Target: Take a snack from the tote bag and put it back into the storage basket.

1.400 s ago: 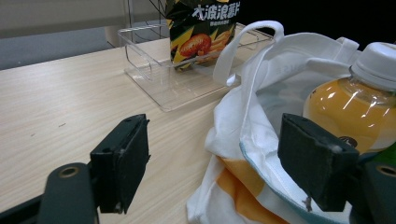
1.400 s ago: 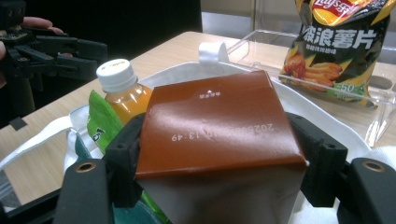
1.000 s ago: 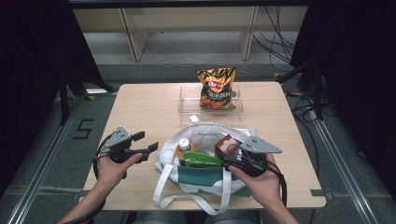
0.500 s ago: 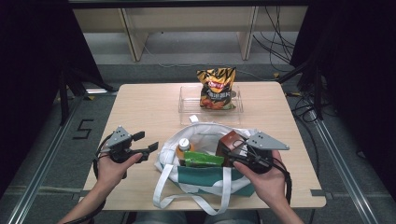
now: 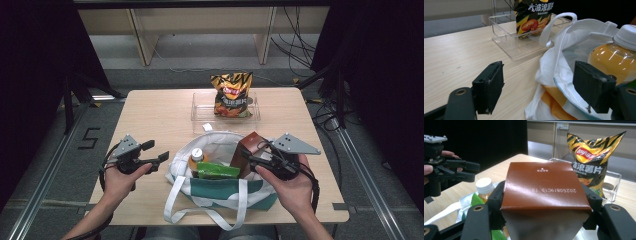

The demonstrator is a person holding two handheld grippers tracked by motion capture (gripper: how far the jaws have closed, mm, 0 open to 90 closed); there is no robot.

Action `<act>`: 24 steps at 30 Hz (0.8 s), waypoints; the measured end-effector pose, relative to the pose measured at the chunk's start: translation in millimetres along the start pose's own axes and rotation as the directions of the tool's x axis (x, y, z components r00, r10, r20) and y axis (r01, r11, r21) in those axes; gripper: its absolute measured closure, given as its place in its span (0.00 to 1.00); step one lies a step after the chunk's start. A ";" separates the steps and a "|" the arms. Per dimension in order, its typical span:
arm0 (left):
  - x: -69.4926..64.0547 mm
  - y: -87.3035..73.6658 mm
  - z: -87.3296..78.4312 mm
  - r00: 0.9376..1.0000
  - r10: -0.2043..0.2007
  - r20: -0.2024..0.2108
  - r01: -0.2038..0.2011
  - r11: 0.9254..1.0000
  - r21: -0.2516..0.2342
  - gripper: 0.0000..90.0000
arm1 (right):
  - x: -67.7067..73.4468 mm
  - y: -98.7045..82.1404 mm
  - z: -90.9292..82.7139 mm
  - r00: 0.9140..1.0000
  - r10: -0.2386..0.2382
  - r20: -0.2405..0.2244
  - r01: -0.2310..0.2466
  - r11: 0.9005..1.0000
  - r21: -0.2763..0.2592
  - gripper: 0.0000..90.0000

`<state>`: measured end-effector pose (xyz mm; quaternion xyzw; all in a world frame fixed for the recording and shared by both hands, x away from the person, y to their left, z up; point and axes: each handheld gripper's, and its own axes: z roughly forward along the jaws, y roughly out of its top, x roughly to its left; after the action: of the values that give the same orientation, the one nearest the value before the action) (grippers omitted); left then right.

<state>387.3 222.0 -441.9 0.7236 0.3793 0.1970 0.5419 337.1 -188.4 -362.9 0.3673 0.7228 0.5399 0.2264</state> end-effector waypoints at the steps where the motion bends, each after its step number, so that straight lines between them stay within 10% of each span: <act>1: 0.3 -0.1 0.3 1.000 -0.001 0.000 0.001 1.000 0.000 0.27 | -1.2 1.2 -0.9 1.000 -0.007 -0.001 0.007 1.000 -0.002 0.43; 24: 0.5 -0.3 0.4 1.000 -0.005 -0.003 0.005 1.000 -0.001 0.27 | -1.0 25.3 -8.8 1.000 0.008 -0.018 -0.008 1.000 -0.022 0.43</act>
<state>387.8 222.2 -442.4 0.7221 0.3819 0.1971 0.5422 338.6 -190.9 -336.3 0.3628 0.7171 0.5521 0.2220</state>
